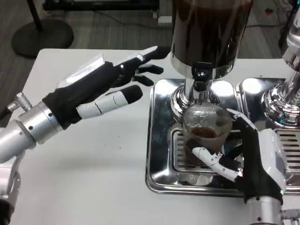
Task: Grasp the cup under the faucet to collect the drink, then remove the cup.
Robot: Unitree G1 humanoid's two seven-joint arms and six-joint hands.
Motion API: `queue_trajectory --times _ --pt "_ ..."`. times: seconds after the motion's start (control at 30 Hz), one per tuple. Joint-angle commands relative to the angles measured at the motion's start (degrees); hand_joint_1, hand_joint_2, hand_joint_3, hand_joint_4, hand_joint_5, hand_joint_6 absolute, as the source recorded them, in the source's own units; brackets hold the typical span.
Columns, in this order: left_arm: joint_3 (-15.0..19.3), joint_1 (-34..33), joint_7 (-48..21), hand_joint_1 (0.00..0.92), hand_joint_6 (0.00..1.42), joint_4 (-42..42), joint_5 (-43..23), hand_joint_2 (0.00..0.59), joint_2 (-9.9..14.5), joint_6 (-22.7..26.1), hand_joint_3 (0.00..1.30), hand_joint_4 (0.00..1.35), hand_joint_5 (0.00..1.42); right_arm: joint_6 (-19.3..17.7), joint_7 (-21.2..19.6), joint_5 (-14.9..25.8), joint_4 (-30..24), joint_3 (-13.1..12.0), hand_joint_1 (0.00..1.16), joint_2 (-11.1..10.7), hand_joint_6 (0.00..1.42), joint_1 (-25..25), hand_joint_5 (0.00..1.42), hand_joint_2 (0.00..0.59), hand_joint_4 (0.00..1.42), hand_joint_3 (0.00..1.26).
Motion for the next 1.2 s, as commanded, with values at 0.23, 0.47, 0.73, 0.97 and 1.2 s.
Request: queue_trajectory --times 0.23,0.47,0.73,0.97,1.2 --pt "-2.23 1.95 -0.63 0.0 0.28 3.36 4.03 0.094 0.79 -1.05 0.1 0.07 0.15 -1.25 -1.62 -0.91 -6.46 -2.27 0.67 -0.41 0.85 2.78 0.66 0.208 0.47 0.47" --pt "-3.8 3.21 -0.81 0.0 0.28 3.12 5.12 0.095 0.04 -1.54 0.1 0.08 0.14 -1.05 -0.91 -1.34 -8.6 -3.18 0.67 -0.72 0.88 4.87 0.68 0.208 0.48 0.47" --pt "-4.16 2.82 -0.14 0.0 0.27 3.74 5.09 0.096 0.16 -1.25 0.1 0.08 0.14 -2.11 -1.1 -1.16 -8.94 -3.35 0.67 -1.06 0.9 6.75 0.69 0.212 0.49 0.48" --pt "-4.64 2.99 -0.36 0.0 0.27 4.68 6.11 0.096 0.02 -1.48 0.11 0.08 0.14 -2.9 -1.74 -1.44 -12.72 -3.43 0.68 -0.43 0.92 8.94 0.7 0.213 0.5 0.49" --pt "-4.65 2.74 -0.19 0.0 0.27 5.99 6.69 0.096 -0.29 -1.63 0.11 0.08 0.14 -3.86 -2.25 -1.28 -14.65 -3.98 0.68 -0.1 0.93 11.1 0.71 0.213 0.51 0.5"
